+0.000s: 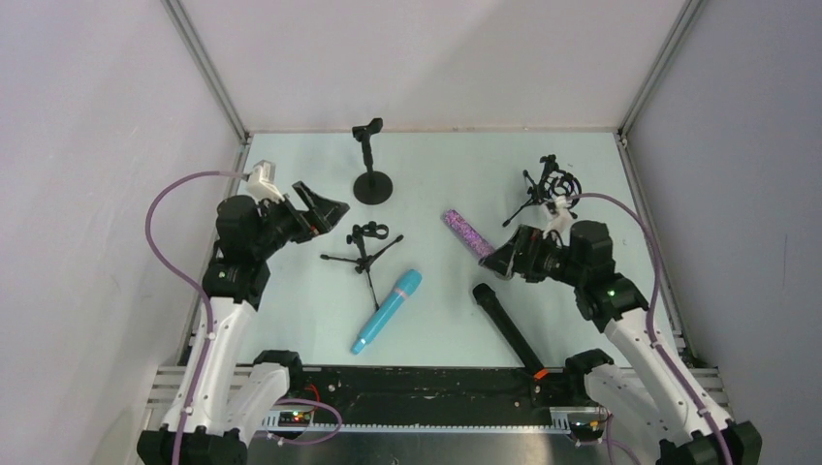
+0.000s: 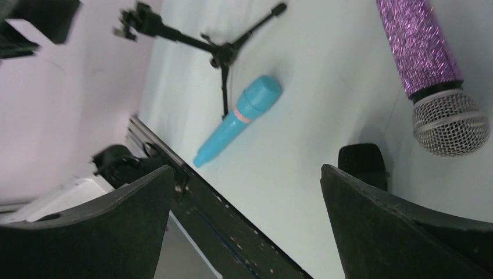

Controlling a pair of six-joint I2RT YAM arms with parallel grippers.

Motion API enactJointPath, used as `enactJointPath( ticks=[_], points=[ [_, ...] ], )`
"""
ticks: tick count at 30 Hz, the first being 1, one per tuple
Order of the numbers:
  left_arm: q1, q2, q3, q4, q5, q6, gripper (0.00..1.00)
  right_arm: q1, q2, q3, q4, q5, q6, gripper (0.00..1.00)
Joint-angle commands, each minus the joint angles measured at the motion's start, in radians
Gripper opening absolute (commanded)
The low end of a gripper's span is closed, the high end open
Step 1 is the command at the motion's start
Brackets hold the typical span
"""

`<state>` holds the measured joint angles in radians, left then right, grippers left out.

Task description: Attach the microphones to the stand

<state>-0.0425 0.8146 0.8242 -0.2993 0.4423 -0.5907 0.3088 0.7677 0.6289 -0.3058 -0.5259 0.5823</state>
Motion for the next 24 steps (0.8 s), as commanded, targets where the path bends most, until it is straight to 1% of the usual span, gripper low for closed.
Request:
enactJointPath(
  ticks=[1, 6, 12, 17, 20, 22, 24],
  points=[
    [0.007, -0.12, -0.056, -0.036, 0.048, 0.069, 0.98, 0.118, 0.046, 0.043, 0.0, 0.164, -0.062, 1.0],
    [-0.001, -0.239, -0.137, -0.06, 0.059, 0.058, 0.98, 0.174, 0.103, 0.043, 0.069, 0.177, -0.053, 1.0],
    [-0.039, -0.287, -0.177, -0.099, 0.041, 0.028, 0.98, 0.186, 0.22, 0.043, 0.112, 0.155, -0.036, 1.0],
    [-0.126, -0.269, -0.178, -0.155, -0.042, 0.018, 0.98, 0.188, 0.29, 0.043, 0.146, 0.118, -0.019, 1.0],
    [-0.176, -0.205, -0.164, -0.203, -0.049, 0.031, 0.98, 0.188, 0.328, 0.043, 0.165, 0.096, -0.001, 1.0],
    [-0.228, -0.173, -0.153, -0.228, -0.085, 0.045, 0.98, 0.189, 0.346, 0.043, 0.171, 0.088, 0.008, 1.0],
    [-0.308, -0.146, -0.134, -0.259, -0.148, 0.06, 0.98, 0.191, 0.362, 0.043, 0.172, 0.086, 0.01, 1.0]
  ],
)
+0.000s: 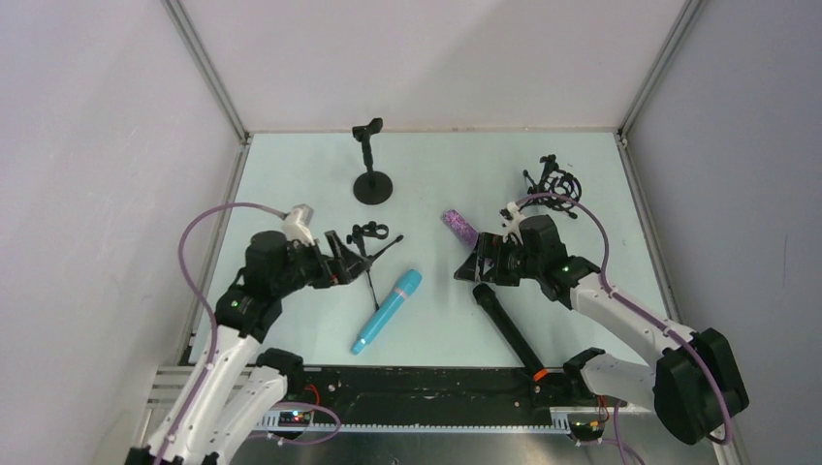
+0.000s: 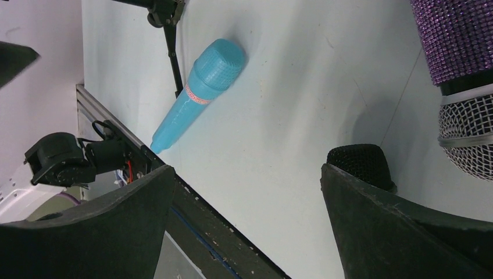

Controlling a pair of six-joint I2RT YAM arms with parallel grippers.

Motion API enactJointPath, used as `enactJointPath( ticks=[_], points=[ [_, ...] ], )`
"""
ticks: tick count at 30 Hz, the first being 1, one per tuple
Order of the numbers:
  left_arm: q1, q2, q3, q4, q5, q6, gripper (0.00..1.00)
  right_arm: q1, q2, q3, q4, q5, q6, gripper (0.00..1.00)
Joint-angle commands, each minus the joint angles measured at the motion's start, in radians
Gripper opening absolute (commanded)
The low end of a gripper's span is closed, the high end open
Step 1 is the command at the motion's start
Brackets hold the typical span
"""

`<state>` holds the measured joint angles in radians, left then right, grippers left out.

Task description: Attach the microphones to the stand

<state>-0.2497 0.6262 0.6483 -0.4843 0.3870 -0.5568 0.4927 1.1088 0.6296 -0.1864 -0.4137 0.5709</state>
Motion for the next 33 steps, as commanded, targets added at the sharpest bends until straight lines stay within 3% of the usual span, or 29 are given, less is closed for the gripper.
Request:
enactJointPath(
  ticks=[1, 8, 12, 25, 33],
  points=[
    [-0.121, 0.06, 0.047, -0.094, -0.138, 0.03, 0.98, 0.008, 0.031, 0.042, 0.053, -0.027, 0.022, 1.0],
    [-0.342, 0.155, 0.093, -0.183, -0.435, 0.067, 0.98, 0.008, 0.057, 0.042, 0.048, -0.042, 0.012, 1.0],
    [-0.442, 0.204, 0.096, -0.191, -0.526, 0.088, 0.98, 0.006, 0.066, 0.042, 0.052, -0.051, 0.005, 1.0],
    [-0.627, 0.347, 0.1, -0.171, -0.65, 0.087, 0.98, -0.013, 0.072, 0.042, 0.058, -0.05, 0.005, 1.0],
    [-0.732, 0.411, 0.03, -0.062, -0.694, 0.027, 0.99, -0.015, 0.058, 0.042, 0.034, -0.032, 0.002, 1.0]
  ],
)
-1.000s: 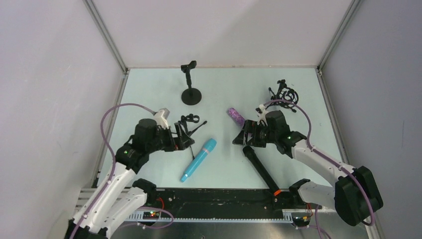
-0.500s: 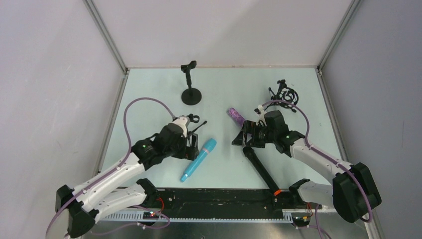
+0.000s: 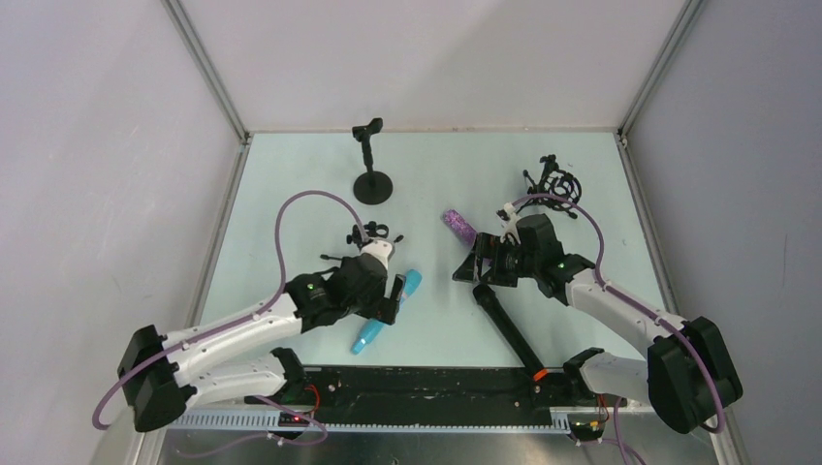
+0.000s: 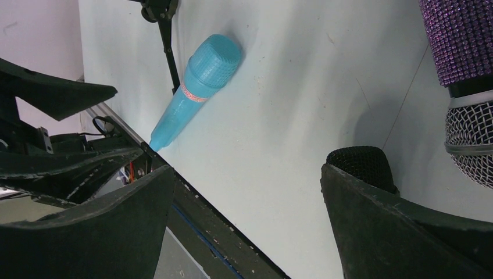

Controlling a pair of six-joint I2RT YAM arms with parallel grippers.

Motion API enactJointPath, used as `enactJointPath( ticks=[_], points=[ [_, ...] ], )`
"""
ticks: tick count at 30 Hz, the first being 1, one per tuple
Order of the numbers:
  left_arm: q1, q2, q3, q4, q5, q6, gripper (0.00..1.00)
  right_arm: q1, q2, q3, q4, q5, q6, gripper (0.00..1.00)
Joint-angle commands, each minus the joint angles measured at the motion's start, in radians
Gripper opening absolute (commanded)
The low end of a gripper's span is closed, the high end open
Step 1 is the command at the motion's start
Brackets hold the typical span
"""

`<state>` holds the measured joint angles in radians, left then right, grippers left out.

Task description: Attach the microphones to the stand

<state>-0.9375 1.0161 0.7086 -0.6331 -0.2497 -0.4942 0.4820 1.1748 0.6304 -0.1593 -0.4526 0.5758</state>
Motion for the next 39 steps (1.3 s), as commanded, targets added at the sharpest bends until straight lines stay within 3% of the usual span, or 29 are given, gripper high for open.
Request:
enactJointPath(
  ticks=[1, 9, 12, 16, 18, 23, 27, 34, 39],
  points=[
    [-0.053, 0.026, -0.041, 0.097, -0.057, -0.048, 0.96, -0.006, -0.01, 0.041, 0.002, 0.012, -0.002, 1.0],
    [-0.117, 0.128, -0.127, 0.171, -0.098, -0.112, 0.86, -0.014, -0.026, 0.041, -0.011, 0.021, -0.009, 1.0],
    [-0.123, 0.165, -0.141, 0.182, -0.097, -0.124, 0.74, -0.014, -0.034, 0.041, -0.016, 0.025, -0.012, 1.0],
    [-0.139, 0.196, -0.152, 0.197, -0.106, -0.118, 0.65, -0.016, -0.044, 0.041, -0.016, 0.03, -0.007, 1.0],
    [-0.152, 0.214, -0.15, 0.201, -0.123, -0.118, 0.58, -0.017, -0.046, 0.041, -0.02, 0.039, -0.01, 1.0],
    [-0.175, 0.282, -0.099, 0.221, -0.134, -0.113, 0.25, -0.026, -0.071, 0.041, -0.025, 0.063, -0.018, 1.0],
    [-0.192, 0.344, -0.02, 0.227, -0.151, -0.115, 0.1, -0.048, -0.09, 0.041, -0.031, 0.066, -0.02, 1.0],
    [-0.201, 0.465, 0.136, 0.226, -0.24, -0.171, 0.07, -0.071, -0.088, 0.041, -0.04, 0.06, -0.026, 1.0],
    [-0.201, 0.551, 0.226, 0.225, -0.25, -0.159, 0.17, -0.072, -0.084, 0.041, -0.039, 0.054, -0.026, 1.0]
  ],
)
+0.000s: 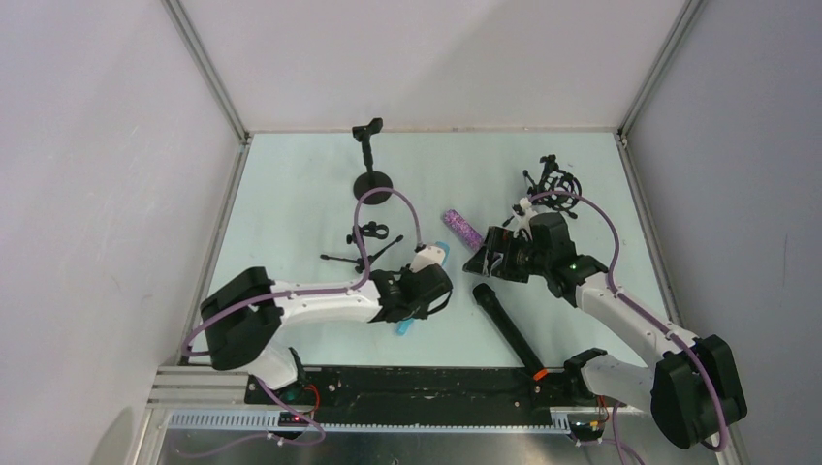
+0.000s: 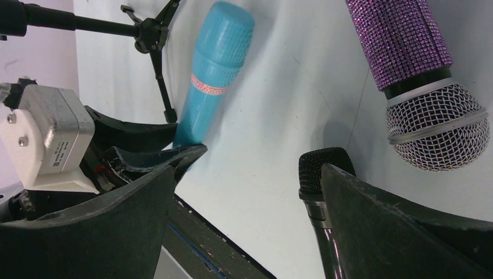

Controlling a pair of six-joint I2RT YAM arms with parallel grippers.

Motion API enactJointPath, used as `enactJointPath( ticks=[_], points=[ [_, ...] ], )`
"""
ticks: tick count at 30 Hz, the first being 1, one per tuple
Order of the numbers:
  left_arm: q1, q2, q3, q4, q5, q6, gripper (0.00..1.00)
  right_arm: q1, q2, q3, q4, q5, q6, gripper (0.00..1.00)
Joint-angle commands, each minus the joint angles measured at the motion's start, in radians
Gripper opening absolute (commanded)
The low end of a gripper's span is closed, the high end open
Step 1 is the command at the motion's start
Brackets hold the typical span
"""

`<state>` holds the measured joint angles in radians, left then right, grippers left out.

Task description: Attach the microphones to the stand

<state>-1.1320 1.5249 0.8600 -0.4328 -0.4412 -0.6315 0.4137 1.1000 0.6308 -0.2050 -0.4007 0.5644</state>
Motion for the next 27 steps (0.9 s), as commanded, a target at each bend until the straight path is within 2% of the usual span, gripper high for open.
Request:
enactJointPath(
  ticks=[1, 2, 5, 9, 11, 18, 27],
  points=[
    [-0.006, 0.06, 0.09, 0.026, -0.056, -0.018, 0.22, -0.004, -0.009, 0.041, 0.007, 0.002, -0.017, 1.0],
    [-0.006, 0.068, 0.095, 0.025, -0.048, -0.008, 0.26, -0.005, -0.01, 0.041, 0.006, 0.002, -0.018, 1.0],
    [-0.006, 0.084, 0.103, 0.027, -0.034, 0.011, 0.47, -0.008, -0.01, 0.041, 0.001, 0.001, -0.025, 1.0],
    [-0.006, 0.066, 0.099, 0.027, -0.031, 0.023, 0.66, -0.007, 0.006, 0.041, 0.01, -0.015, -0.025, 1.0],
    [-0.006, 0.052, 0.1, 0.027, -0.033, 0.027, 0.71, -0.007, 0.012, 0.041, 0.014, -0.018, -0.02, 1.0],
    [-0.005, 0.032, 0.113, 0.031, -0.029, 0.071, 0.76, -0.01, 0.018, 0.041, 0.025, -0.02, -0.02, 1.0],
    [-0.005, 0.054, 0.116, 0.032, 0.01, 0.074, 0.76, -0.013, 0.018, 0.041, 0.015, -0.013, -0.024, 1.0]
  ],
)
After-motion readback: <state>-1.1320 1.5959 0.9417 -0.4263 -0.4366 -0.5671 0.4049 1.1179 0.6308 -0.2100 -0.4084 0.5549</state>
